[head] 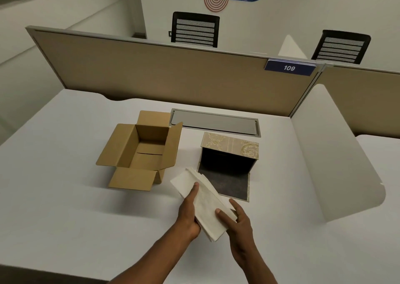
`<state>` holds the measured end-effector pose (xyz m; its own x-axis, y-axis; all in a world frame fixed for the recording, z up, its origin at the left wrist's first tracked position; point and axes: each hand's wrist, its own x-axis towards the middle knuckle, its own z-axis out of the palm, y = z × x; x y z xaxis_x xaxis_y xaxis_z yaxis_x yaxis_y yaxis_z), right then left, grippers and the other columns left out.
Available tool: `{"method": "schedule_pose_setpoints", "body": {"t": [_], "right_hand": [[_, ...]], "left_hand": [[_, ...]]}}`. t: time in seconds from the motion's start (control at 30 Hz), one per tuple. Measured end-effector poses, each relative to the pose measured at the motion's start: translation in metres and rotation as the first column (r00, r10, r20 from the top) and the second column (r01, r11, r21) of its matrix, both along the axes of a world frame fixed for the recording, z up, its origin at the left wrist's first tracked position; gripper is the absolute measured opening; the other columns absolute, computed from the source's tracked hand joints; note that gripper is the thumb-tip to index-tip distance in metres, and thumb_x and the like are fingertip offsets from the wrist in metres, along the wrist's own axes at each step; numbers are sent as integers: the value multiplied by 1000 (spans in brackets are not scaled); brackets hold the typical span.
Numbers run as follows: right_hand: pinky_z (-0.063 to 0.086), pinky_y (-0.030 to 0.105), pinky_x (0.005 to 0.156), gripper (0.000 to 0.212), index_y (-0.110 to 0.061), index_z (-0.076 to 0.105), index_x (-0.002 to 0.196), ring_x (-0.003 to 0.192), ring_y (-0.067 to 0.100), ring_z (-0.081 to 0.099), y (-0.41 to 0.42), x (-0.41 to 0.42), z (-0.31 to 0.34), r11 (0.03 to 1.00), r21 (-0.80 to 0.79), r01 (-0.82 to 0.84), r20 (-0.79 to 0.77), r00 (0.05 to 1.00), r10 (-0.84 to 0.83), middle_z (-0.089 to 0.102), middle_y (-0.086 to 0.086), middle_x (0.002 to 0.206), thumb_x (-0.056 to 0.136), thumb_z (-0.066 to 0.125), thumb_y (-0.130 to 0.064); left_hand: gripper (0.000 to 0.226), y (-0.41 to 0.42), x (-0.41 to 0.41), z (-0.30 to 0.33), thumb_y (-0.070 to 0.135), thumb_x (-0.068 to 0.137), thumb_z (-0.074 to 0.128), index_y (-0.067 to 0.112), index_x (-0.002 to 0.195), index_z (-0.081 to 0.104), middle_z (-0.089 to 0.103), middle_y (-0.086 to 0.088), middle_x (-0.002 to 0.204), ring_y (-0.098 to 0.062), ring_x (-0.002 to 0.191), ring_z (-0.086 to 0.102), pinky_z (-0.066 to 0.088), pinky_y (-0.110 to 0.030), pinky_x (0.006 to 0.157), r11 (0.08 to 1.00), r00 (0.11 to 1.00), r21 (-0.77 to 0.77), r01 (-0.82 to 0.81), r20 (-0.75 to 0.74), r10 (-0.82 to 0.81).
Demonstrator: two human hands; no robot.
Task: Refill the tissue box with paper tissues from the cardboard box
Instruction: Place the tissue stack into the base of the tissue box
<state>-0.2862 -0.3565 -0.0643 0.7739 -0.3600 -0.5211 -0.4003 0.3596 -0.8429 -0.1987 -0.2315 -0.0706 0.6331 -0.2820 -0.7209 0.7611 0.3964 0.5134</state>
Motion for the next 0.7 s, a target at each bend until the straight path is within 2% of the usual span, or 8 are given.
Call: {"method": "schedule_pose_setpoints", "body": {"t": [0.07,0.17,0.27,0.37,0.43,0.47,0.57,0.7], "right_hand": [[55,49,103,110,-23,54,142,117,25,66,-6,-5,0,993,-43,-105,-32,994,104,67,2,127,46,94,-58],[57,43,97,117,-25,56,142,109,19,70,-28,-5,7,980,-41,-196,-68,979,193,74,-2,115,40,90,-72],[52,51,105,129,-28,45,149,119,28,64,-43,7,19,965,-29,-260,-113,960,255,62,6,137,38,87,-78],[51,48,104,134,-29,27,158,126,30,57,-41,24,31,937,-53,-346,-177,926,332,50,4,147,46,84,-78],[51,50,104,130,-26,24,159,131,33,54,-37,31,32,942,-84,-324,-214,929,301,45,7,153,54,83,-73],[52,51,103,126,-24,28,158,130,33,56,-35,33,30,949,-96,-301,-227,935,274,47,7,151,56,85,-71],[58,51,96,101,-18,54,136,114,28,67,-30,34,19,966,-97,-242,-229,949,215,66,6,130,54,88,-66],[61,40,79,72,-21,64,119,104,27,71,-23,34,9,988,-32,-150,-189,972,142,72,5,116,62,88,-57]], "left_hand": [[64,1,0,-1,58,80,68,28,133,48,65,-17,123,-40,111,64,52,-63,95,998,998,37,48,39,-49],[72,4,0,-1,58,74,74,29,134,48,65,-15,124,-37,113,64,52,-60,97,990,982,66,126,130,-134],[72,5,-2,-1,58,70,79,31,131,51,68,-14,122,-36,112,66,54,-59,95,966,950,99,241,179,-255],[70,0,-11,-2,62,66,80,35,126,56,73,-7,115,-31,105,72,61,-51,86,940,918,149,308,211,-335],[74,-4,-16,-3,65,62,81,36,124,56,74,-5,113,-29,101,73,62,-48,83,926,904,192,325,226,-364],[76,-6,-17,-4,65,61,81,35,126,56,73,-6,114,-29,102,73,61,-50,86,921,900,208,329,226,-372],[77,-6,-19,-3,60,64,81,31,130,54,71,-7,118,-30,104,71,59,-53,90,914,902,247,323,214,-376],[88,-2,-22,-3,66,58,82,31,133,50,68,-2,120,-25,103,71,61,-46,88,885,885,346,313,232,-404]]}}
